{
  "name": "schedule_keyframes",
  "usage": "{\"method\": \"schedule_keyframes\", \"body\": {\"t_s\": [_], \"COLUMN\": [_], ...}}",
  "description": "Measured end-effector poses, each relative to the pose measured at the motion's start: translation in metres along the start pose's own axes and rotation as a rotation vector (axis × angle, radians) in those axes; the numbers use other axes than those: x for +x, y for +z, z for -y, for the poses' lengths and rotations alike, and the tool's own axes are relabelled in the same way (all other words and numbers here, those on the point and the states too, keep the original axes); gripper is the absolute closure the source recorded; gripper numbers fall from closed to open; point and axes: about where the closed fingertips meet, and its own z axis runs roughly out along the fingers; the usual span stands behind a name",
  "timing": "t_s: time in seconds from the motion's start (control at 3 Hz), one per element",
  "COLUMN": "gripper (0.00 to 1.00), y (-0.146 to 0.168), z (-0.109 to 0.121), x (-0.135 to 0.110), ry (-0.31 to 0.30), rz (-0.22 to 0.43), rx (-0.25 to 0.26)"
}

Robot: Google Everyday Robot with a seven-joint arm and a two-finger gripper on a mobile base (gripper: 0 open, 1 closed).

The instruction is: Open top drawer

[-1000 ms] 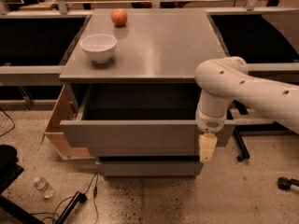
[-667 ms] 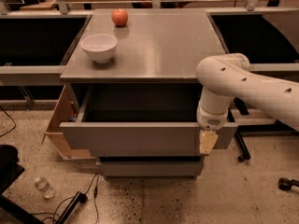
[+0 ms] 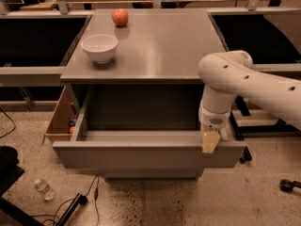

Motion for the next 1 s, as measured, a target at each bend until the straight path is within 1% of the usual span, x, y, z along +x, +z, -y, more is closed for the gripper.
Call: {"method": "schedule_keyframes", "body": {"t_s": [0.33,0.67,1.0], "gripper": [1.00,1.00,1.00], "y": [-0.004,-0.006,-0.008], "z": [-0.046,-0.057,-0.081], "x": [0.037,0.043,0.061], "ry": [0.049,0.062,0.093], "rz": [-0.040,-0.049,-0.062], "rx": [-0.032,-0.039,-0.057]}}
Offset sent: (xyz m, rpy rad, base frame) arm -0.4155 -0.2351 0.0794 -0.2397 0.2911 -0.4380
